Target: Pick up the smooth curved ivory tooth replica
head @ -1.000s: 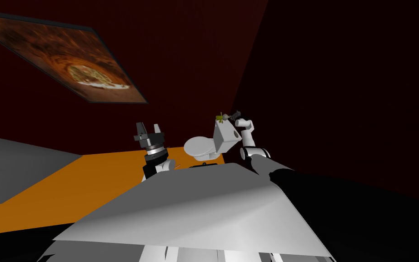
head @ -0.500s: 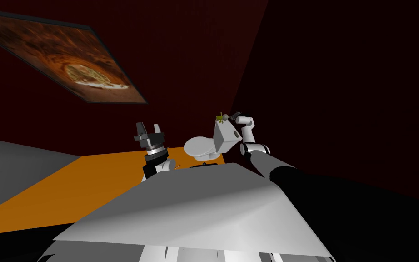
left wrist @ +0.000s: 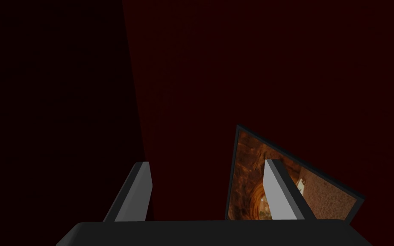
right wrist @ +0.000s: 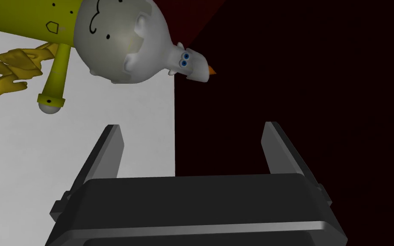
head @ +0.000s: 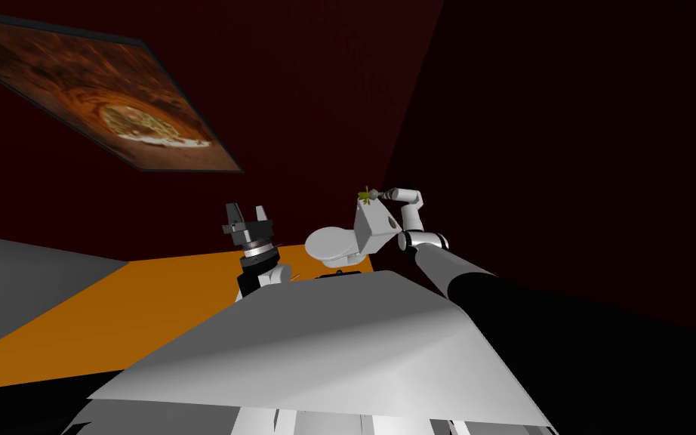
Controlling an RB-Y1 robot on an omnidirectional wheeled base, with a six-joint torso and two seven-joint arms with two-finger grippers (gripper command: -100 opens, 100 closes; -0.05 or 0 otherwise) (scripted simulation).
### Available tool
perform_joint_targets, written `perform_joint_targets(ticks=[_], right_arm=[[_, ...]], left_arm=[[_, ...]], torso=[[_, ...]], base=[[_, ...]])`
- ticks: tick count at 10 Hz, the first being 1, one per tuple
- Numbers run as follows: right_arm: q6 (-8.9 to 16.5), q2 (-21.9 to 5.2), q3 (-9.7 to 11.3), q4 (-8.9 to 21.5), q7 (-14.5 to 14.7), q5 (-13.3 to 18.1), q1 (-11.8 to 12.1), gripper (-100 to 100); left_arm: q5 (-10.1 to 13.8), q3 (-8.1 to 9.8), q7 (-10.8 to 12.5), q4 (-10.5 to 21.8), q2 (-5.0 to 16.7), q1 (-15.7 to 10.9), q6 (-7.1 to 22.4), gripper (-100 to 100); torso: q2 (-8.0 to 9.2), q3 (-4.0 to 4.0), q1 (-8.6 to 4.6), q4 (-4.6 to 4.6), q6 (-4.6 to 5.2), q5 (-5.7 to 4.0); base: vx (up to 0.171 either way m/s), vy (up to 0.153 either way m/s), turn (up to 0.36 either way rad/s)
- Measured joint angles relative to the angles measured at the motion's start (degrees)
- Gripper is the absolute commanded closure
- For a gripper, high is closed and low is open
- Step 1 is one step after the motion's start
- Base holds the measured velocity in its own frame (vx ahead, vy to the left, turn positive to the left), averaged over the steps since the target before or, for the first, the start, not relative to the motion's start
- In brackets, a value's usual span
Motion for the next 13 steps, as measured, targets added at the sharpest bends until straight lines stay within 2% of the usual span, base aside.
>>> perform_joint_targets(ticks=[1, 2, 6, 8, 10, 12, 13], right_arm=[[1.5, -0.3, -0.2, 2.2, -0.7, -0.2, -1.2, -100], [2.5, -0.4, -0.3, 3.2, -0.9, -0.2, -1.5, -100], [9.3, -0.5, -1.1, 8.6, -5.1, 0.7, -5.9, -100], [11.7, -0.8, -1.4, 11.7, -6.1, 0.9, -7.9, -100], [13.8, -0.9, -1.7, 16.6, -7.7, 1.2, -10.5, -100], [16.5, -0.9, -2.0, 17.6, -8.7, 1.3, -11.0, -100], [17.9, -1.0, -2.2, 19.2, -9.6, 1.6, -12.2, -100]], left_arm=[[0.0, 0.00, 0.0, 0.0, 0.0, 0.0, 0.0, 0], [0.0, 0.00, 0.0, 0.0, 0.0, 0.0, 0.0, 0], [0.0, 0.00, 0.0, 0.0, 0.0, 0.0, 0.0, 0], [0.0, 0.00, 0.0, 0.0, 0.0, 0.0, 0.0, 0], [0.0, 0.00, 0.0, 0.0, 0.0, 0.0, 0.0, 0], [0.0, 0.00, 0.0, 0.0, 0.0, 0.0, 0.0, 0], [0.0, 0.00, 0.0, 0.0, 0.0, 0.0, 0.0, 0]], torso=[[0.00, -0.01, -0.02, -0.01, 0.00, -0.01], [0.01, 0.00, -0.02, -0.01, 0.00, -0.02], [0.05, 0.02, -0.04, 0.00, 0.00, -0.02], [0.05, 0.03, -0.05, 0.01, 0.01, -0.02], [0.04, 0.02, 0.00, 0.00, 0.00, -0.01], [0.06, 0.03, -0.05, 0.00, 0.01, -0.02], [0.09, 0.05, -0.10, 0.01, 0.01, -0.03]], base=[[0.000, 0.000, 0.000], [-0.005, -0.006, -0.045], [-0.006, -0.009, -0.023], [-0.009, -0.013, -0.032], [-0.006, -0.002, -0.027], [-0.015, -0.022, -0.034], [-0.017, -0.025, -0.024]])
